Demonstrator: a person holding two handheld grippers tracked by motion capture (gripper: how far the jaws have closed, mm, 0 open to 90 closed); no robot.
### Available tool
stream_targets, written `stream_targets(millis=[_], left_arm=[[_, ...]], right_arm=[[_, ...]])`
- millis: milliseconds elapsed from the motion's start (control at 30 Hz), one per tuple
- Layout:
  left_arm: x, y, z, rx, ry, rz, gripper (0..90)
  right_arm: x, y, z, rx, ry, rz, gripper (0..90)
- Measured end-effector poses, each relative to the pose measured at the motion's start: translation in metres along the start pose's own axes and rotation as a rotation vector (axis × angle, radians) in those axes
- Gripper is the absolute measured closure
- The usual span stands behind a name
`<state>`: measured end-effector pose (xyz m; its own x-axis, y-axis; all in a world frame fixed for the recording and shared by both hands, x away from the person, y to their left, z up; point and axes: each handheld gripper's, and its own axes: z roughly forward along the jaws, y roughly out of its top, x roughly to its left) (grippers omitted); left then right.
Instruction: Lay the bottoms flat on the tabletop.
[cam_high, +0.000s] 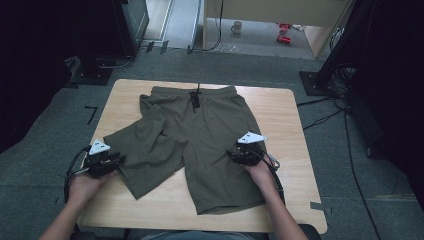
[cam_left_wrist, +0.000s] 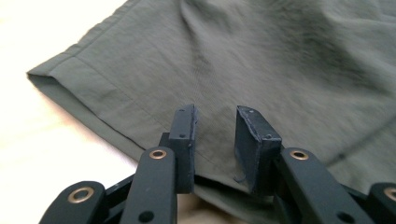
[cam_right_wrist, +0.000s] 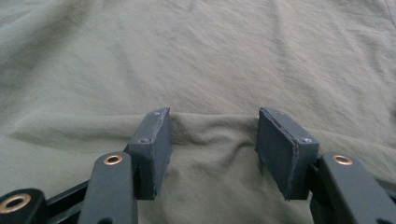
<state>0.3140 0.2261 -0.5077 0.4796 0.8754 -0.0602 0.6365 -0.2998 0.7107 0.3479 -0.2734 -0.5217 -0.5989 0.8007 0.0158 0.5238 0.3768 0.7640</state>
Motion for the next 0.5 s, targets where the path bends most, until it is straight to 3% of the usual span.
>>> stream_targets(millis=[200, 367, 433, 500], left_arm=[[-0.018, -0.011, -0.013, 0.033, -0.044, 0.033, 68.6], [-0.030, -0.018, -0.019, 0.041, -0.107, 0.023, 68.5], [-0.035, -0.019, -0.021, 0.052, -0.113, 0.038, 67.9], [-0.037, -0.017, -0.024, 0.080, -0.133, 0.042, 66.2]], right_arm=[[-0.001, 0.000, 0.001, -0.001, -0.005, 0.001, 44.8], [-0.001, 0.001, 0.001, -0.001, -0.011, 0.004, 44.9], [0.000, 0.001, 0.001, -0.002, -0.011, 0.006, 44.9], [0.000, 0.001, 0.001, -0.002, -0.013, 0.007, 45.2]])
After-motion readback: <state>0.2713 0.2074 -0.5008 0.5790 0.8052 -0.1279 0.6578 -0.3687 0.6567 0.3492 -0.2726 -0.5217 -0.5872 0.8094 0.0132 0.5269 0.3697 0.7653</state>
